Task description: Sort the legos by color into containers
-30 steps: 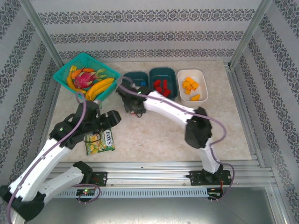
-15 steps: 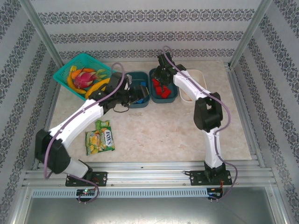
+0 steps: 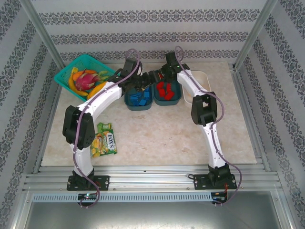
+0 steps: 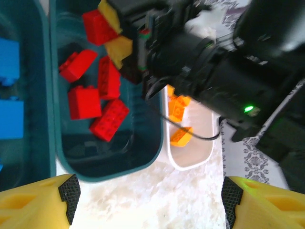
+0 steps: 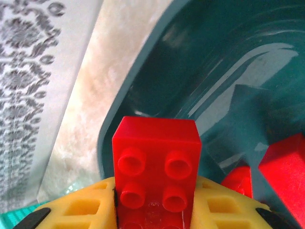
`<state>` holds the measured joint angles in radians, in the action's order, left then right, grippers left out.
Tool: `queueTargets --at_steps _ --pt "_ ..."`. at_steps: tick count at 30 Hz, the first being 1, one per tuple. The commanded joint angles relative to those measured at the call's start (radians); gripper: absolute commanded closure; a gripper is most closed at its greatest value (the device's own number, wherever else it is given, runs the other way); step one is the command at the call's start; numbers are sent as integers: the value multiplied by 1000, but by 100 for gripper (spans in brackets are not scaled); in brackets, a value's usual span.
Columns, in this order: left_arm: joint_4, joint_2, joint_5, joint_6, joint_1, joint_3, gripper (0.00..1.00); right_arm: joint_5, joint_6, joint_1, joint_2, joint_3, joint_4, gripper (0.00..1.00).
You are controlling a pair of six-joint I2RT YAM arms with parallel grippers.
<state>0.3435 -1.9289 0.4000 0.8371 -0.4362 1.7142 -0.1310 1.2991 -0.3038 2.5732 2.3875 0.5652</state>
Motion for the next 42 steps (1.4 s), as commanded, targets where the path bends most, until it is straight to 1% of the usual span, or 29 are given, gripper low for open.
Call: queueTargets --at_steps 1,6,11,14,21,25,29,31,32,33,34,36,37,40,41,42 --pt "-2 -16 29 -29 12 70 20 21 97 10 44 45 13 73" --pt "12 -16 33 -32 12 77 20 12 143 29 80 72 41 72" --pt "27 4 33 -41 16 74 20 2 145 30 74 73 64 58" --pt "33 22 32 -39 23 71 20 8 136 24 49 75 64 52" --pt "63 111 2 -33 39 20 19 61 57 3 -77 62 112 43" --pt "103 187 -27 -33 51 -37 19 105 -4 -13 -195 -11 144 40" --pt "164 320 -83 -42 77 -142 18 191 -167 -39 -406 -195 118 33" --pt "199 398 -117 -47 95 -203 15 233 -282 -54 -537 -334 72 26" --pt "216 441 -142 -50 104 -239 0 247 -339 -60 -617 -437 32 17" --pt "239 487 -168 -52 114 -273 0 250 -400 -62 -697 -534 -13 3" --pt "264 527 -195 -59 124 -301 0 245 -453 -58 -767 -630 -57 2" --pt "341 606 -264 -91 142 -347 0 198 -558 -36 -933 -845 -161 2" --pt "376 638 -296 -113 145 -364 0 198 -598 -29 -1006 -923 -169 2" --pt "457 743 -424 -186 148 -436 0 285 -735 -8 -1210 -1118 -116 2" --pt "486 777 -488 -203 148 -461 0 330 -764 1 -1276 -1177 -89 2" --pt "529 801 -582 -193 147 -484 0 399 -780 7 -1338 -1234 -63 2"
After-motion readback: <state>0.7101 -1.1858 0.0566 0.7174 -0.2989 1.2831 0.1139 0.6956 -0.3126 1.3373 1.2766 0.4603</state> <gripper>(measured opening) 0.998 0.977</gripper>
